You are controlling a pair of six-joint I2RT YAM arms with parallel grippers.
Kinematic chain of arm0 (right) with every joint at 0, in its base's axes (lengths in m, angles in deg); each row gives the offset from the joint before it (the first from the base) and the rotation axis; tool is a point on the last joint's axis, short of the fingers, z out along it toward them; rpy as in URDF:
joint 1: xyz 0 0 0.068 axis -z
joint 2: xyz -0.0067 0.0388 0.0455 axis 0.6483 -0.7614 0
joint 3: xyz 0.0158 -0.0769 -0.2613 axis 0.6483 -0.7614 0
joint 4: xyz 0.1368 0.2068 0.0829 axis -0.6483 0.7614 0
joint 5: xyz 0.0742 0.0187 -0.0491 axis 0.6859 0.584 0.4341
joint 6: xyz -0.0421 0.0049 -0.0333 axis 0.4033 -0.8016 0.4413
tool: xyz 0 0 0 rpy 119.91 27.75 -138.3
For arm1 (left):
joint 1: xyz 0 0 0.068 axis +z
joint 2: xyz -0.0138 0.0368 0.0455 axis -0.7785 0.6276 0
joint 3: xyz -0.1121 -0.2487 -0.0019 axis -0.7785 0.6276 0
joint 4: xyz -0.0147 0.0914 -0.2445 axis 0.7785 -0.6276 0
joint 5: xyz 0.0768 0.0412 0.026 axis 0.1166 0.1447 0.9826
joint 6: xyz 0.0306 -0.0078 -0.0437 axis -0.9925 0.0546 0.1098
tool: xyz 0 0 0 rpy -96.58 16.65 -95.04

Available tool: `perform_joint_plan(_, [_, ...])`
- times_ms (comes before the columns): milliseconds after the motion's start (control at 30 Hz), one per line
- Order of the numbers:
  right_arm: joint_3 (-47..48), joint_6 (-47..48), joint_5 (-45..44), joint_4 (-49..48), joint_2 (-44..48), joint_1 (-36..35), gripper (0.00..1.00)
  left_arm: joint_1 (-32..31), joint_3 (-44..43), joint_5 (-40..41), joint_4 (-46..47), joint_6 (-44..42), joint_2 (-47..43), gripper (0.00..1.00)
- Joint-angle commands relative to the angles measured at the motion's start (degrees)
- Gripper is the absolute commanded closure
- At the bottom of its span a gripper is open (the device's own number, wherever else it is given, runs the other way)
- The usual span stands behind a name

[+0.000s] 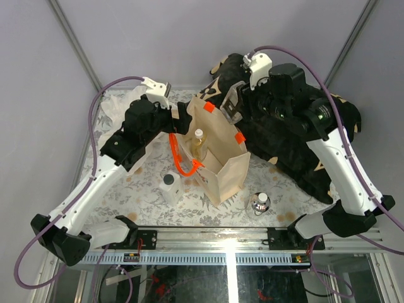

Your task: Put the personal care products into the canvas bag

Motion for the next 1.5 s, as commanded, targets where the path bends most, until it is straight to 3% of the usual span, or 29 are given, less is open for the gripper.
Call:
perform_joint_plan(0, [-1.82,0.22,7.04,-15.88,6.70,-2.16,1.00,-0.28,-0.21,0.61,1.50,-1.04,0.95,0.00])
perform_joint_plan(700, [-27.95,-6.06,4.93,-24.59,4.38,-5.78,1.00,-0.23,-1.31,0.43,2.09,-1.98,2.38,0.00])
perform_joint_plan(1033, [-29.51,-5.59,4.99,-32.61,-5.02,-5.90,1.00,-0.24,-1.13,1.44,1.12,-2.64,1.60,0.00])
perform_joint_plan(1333, [-27.94,-3.48,-0.54,-32.81,-11.41,-6.91,1.00,-0.15,-0.29,1.69,1.15,-2.21,0.67,0.00])
perform_joint_plan(1367, [-27.86,-3.51,-0.63,-32.41,-11.50,-7.03,0.99,-0.14,-0.30,1.69,1.16,-2.11,0.67,0.00])
perform_joint_plan(1467, [-28.05,-3.40,-1.80,-31.87,-10.85,-7.95,0.68,-0.17,-0.39,1.42,1.01,-1.85,0.63,0.00])
